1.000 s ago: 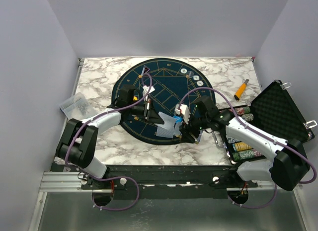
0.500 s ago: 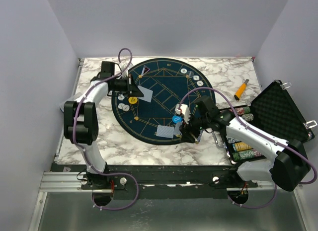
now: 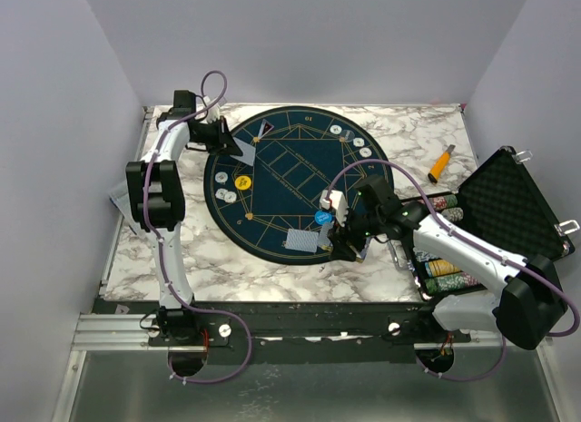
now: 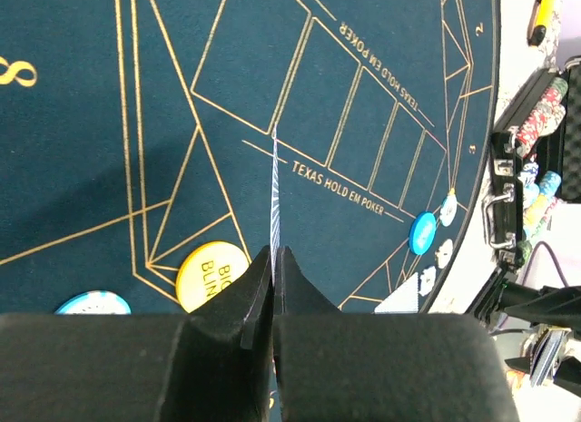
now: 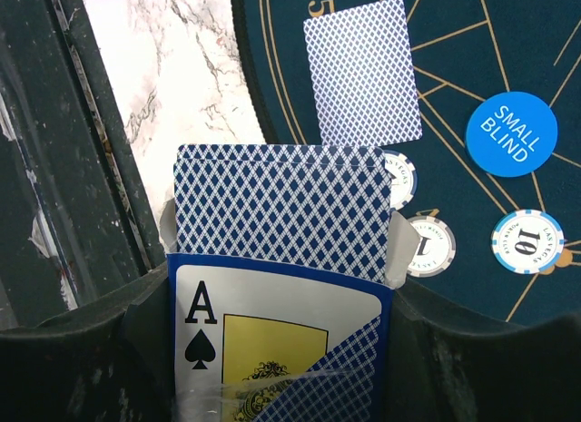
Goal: Distribute texas hold em gaming equipment
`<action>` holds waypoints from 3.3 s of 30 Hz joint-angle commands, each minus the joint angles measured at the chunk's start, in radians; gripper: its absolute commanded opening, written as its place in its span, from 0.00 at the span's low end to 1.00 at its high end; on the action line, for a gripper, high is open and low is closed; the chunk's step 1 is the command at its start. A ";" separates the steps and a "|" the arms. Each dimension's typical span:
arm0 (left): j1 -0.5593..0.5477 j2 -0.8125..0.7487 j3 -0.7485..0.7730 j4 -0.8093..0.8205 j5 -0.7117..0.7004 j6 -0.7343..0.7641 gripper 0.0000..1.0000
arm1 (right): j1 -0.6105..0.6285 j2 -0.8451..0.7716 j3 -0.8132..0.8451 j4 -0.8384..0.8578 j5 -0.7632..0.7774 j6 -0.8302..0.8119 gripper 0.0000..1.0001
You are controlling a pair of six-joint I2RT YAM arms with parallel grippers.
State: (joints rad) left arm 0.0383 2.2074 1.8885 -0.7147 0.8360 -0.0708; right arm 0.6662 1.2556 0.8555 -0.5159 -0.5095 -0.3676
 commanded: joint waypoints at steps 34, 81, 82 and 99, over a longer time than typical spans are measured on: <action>0.093 0.092 0.093 0.014 -0.135 -0.089 0.00 | 0.001 0.006 0.021 0.016 0.012 -0.004 0.01; -0.501 -0.476 -0.800 0.639 0.341 -0.381 0.74 | 0.001 -0.029 0.030 -0.012 0.001 -0.029 0.01; -0.514 -0.467 -0.795 0.644 0.341 -0.383 0.72 | 0.000 -0.031 0.031 -0.012 -0.002 -0.026 0.01; -0.614 -0.402 -0.797 0.650 0.301 -0.386 0.50 | 0.001 -0.039 0.037 -0.010 -0.018 -0.011 0.01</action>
State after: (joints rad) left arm -0.5804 1.7844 1.0866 -0.0673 1.1473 -0.4778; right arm 0.6662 1.2480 0.8627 -0.5270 -0.5091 -0.3851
